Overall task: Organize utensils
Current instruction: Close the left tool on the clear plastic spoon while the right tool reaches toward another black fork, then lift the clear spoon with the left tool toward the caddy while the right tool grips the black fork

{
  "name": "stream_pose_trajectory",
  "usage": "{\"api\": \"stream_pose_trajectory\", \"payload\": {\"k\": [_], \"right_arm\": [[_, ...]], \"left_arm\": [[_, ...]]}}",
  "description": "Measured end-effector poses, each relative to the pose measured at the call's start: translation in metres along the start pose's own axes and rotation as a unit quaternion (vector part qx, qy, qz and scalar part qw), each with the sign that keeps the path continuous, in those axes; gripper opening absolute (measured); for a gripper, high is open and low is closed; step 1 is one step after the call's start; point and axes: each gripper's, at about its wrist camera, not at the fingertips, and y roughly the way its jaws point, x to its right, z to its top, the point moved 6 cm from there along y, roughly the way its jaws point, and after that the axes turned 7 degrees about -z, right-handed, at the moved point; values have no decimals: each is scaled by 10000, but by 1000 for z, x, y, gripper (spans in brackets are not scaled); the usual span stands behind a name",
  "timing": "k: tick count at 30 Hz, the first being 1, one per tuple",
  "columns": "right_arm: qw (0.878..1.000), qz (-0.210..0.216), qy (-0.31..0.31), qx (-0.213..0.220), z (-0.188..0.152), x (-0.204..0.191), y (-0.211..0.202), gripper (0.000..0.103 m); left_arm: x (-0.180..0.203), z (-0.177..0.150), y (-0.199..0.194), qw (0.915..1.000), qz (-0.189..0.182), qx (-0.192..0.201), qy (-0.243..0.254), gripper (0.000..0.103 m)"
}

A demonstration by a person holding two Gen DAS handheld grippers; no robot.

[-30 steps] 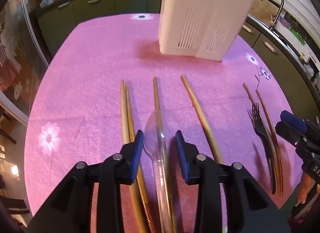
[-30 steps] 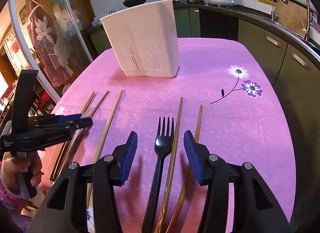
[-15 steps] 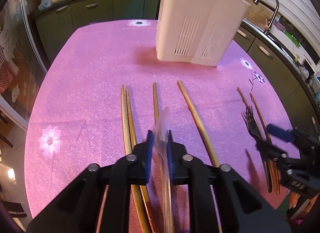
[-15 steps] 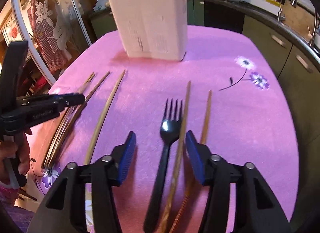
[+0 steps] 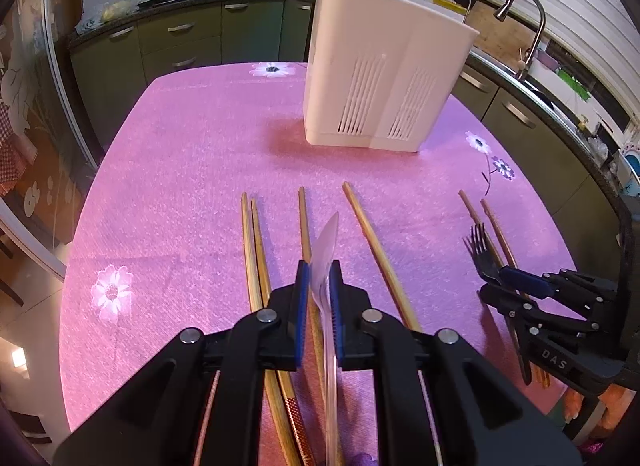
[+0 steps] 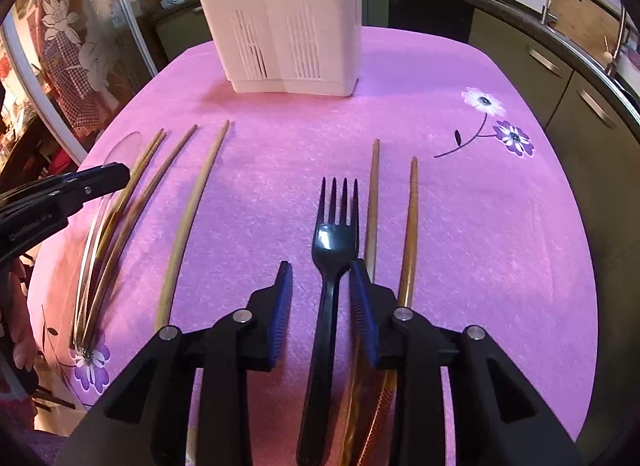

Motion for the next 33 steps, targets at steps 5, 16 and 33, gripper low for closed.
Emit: {"api": "stream_pose_trajectory", "payload": {"k": [5,16,33], "right_arm": [[9997,-184,-161,8,11,-2,8,36],[9985,-132,-447,-289,29,-3,17,41],[9976,-58,-567,-397,36,-5,19,26]], "left_arm": [[6,1,-4,9999,-82,50,62,10],[10,2,-8,9998,-135,66,104,10],[16,-19,17,9945,60,-857,594,13]]}}
